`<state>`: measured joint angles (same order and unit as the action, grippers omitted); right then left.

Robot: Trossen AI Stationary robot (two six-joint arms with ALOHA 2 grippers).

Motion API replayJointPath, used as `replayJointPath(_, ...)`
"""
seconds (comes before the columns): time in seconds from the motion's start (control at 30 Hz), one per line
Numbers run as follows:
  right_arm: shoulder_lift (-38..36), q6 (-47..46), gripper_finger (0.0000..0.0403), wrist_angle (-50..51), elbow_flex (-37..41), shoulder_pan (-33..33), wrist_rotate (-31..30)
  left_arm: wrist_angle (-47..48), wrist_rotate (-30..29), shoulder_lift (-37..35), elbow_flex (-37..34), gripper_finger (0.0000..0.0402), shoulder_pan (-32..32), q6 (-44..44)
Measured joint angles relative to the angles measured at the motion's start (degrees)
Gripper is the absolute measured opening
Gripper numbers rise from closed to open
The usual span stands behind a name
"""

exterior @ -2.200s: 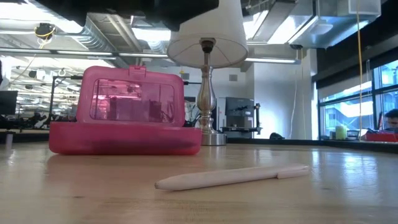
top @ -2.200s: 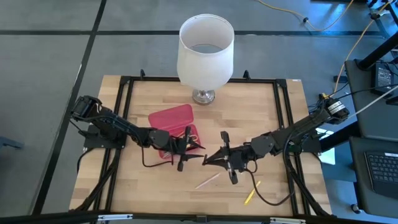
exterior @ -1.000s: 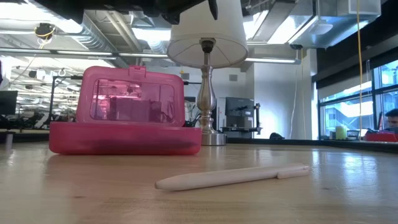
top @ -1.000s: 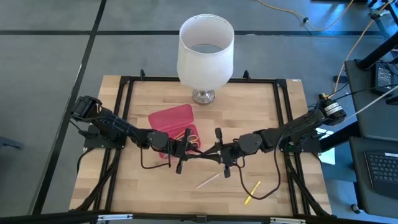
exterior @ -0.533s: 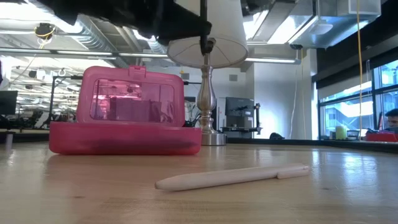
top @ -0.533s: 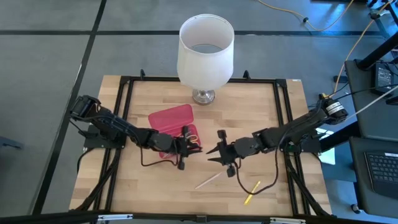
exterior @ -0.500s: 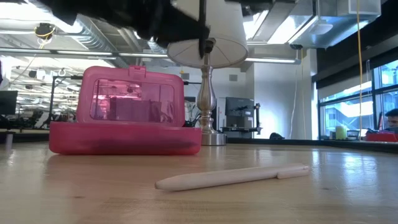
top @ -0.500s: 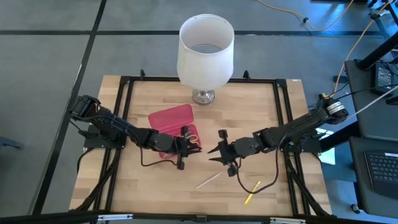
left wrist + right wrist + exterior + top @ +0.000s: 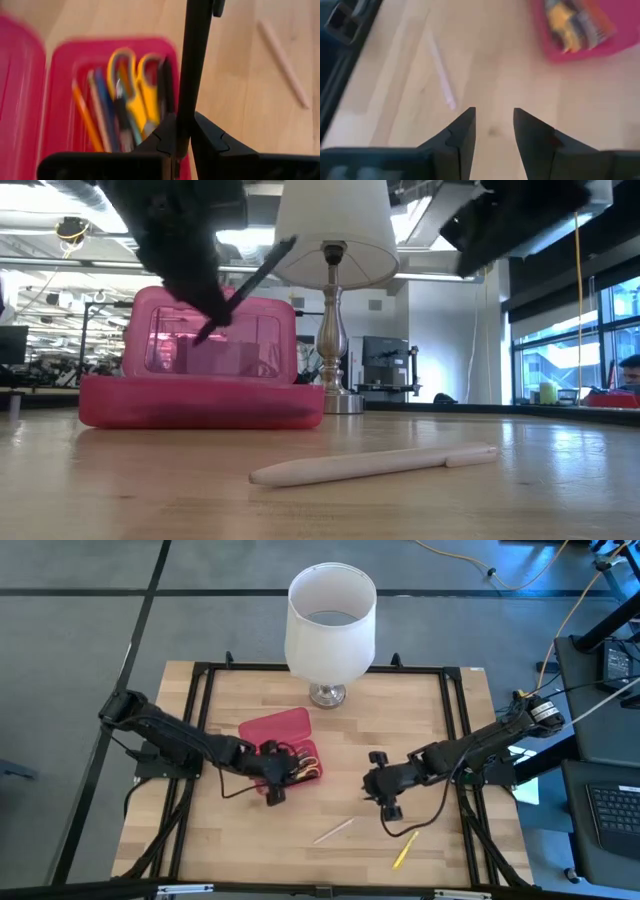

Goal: Pick & place school supplies into a supply box
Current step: Put the black pen into the red supply box

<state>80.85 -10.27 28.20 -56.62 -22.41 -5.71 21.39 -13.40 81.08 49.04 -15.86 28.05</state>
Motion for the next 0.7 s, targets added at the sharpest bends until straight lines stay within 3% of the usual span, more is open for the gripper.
replayJointPath(0.33, 0.1, -1.5, 0.0132, 2.0, 0.0, -3.1, 13.3, 15.4, 10.9, 0.8, 1.0, 0.0027, 6.4, 13.3)
replayJointPath(0.53, 0.1, -1.4, 0.0132, 2.0, 0.0, -7.6, 13.2, 16.1, 15.5, 3.3, 1.0, 0.0028, 7.8, 13.3)
replayJointPath(0.7, 0.1, -1.2, 0.0132, 2.0, 0.0, -10.3, 8.9, 16.2, 18.9, 5.4, 1.0, 0.0029, 8.6, 13.4)
